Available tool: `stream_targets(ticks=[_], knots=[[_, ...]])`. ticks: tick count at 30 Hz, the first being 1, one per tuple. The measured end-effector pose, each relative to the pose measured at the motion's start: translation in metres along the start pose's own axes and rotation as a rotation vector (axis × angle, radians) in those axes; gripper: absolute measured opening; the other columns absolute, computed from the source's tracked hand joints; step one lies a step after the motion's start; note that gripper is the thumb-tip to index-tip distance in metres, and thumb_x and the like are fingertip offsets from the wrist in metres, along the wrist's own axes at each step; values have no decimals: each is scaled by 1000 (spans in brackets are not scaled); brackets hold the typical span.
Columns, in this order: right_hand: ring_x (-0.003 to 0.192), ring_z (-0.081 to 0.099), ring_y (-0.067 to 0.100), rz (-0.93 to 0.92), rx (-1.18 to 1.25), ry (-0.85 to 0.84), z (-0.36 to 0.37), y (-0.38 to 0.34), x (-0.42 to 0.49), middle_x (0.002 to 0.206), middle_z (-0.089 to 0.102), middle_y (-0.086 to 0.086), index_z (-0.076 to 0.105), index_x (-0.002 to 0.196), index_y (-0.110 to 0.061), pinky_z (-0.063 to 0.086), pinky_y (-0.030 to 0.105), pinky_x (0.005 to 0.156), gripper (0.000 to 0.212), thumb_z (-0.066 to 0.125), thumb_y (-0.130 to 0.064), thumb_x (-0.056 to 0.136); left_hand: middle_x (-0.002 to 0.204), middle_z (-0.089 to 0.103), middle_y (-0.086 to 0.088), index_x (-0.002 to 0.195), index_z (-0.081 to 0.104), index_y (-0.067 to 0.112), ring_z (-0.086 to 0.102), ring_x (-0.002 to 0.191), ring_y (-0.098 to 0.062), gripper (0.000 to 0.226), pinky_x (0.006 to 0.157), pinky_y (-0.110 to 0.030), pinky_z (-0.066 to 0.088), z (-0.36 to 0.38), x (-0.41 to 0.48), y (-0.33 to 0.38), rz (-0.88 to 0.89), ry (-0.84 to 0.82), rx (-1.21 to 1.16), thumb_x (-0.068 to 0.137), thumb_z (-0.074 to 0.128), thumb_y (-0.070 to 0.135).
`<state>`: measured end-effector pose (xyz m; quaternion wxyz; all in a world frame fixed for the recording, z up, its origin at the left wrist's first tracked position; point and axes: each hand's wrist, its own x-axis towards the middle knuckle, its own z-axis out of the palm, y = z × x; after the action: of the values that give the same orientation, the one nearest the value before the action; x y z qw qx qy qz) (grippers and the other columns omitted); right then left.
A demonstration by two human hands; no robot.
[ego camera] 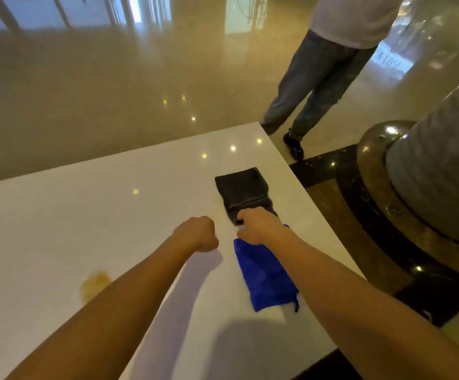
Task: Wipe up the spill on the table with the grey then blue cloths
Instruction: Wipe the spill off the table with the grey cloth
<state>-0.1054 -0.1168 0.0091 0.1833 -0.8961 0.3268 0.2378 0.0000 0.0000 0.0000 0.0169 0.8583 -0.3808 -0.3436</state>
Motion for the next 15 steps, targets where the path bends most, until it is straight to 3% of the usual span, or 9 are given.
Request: stream_targets(ticks=[5, 8, 12, 15], knots=[[102, 63, 27, 88, 178, 256, 2, 38, 47, 117, 64, 11, 56, 131, -17, 57, 41, 86, 36, 60, -24, 97, 99, 65, -8, 112, 61, 13, 61, 85, -20, 23, 77, -32, 52, 14, 55, 30, -23, 183, -227, 92, 61, 25], [116, 52, 30, 103, 203, 457, 4, 45, 75, 135, 53, 14, 46, 143, -15, 51, 40, 87, 48, 58, -31, 99, 111, 61, -15, 122, 52, 11, 61, 91, -25, 29, 78, -34, 53, 18, 81, 42, -37, 342, -485, 95, 54, 22], [127, 43, 37, 182, 262, 414, 7, 50, 107, 150, 39, 16, 24, 158, -18, 48, 47, 96, 73, 59, -39, 98, 122, 59, -20, 131, 45, 5, 62, 105, -32, 44, 77, -31, 45, 21, 117, 57, -193, 434, -695, 96, 58, 28], [123, 50, 39, 276, 417, 401, 8, 52, 124, 144, 45, 20, 30, 152, -12, 50, 45, 92, 70, 64, -37, 96, 121, 63, -20, 127, 48, 2, 64, 107, -34, 48, 80, -35, 50, 19, 135, 62, -315, 411, -856, 93, 65, 30]])
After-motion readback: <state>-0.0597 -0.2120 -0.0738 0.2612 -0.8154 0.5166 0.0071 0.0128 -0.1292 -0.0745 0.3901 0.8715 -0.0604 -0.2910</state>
